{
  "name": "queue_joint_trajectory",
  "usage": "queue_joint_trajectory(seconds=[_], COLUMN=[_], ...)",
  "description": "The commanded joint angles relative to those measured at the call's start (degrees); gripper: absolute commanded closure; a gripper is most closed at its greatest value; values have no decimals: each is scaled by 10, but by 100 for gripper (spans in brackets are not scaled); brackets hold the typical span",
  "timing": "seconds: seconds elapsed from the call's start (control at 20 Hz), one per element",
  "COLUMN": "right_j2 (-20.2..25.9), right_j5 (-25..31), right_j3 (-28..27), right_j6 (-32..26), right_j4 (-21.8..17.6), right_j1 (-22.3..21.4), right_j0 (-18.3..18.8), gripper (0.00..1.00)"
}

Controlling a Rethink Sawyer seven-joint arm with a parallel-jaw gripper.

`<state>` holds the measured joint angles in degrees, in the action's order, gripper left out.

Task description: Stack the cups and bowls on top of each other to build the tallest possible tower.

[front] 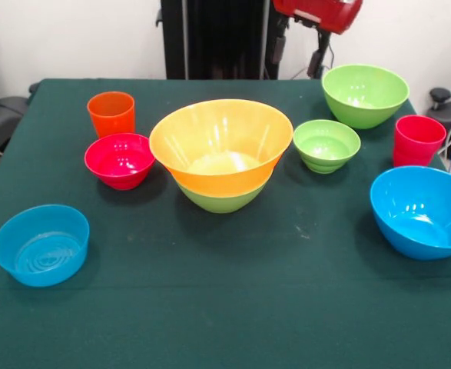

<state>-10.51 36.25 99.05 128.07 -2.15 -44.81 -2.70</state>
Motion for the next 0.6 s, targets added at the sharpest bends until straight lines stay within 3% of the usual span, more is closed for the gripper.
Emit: queue_joint_trajectory(seconds=[0.05,0.2,0.4,0.6], right_j2=[6,17,24,41], right_j5=[47,58,42,-1], right_j3=[-85,-131,-162,-135], right_j6=[48,18,43,78], right_j4=[-3,-10,1,26], right_j1=[38,59,98,118], right_j0=[29,52,54,39], gripper=[0,0,0,0])
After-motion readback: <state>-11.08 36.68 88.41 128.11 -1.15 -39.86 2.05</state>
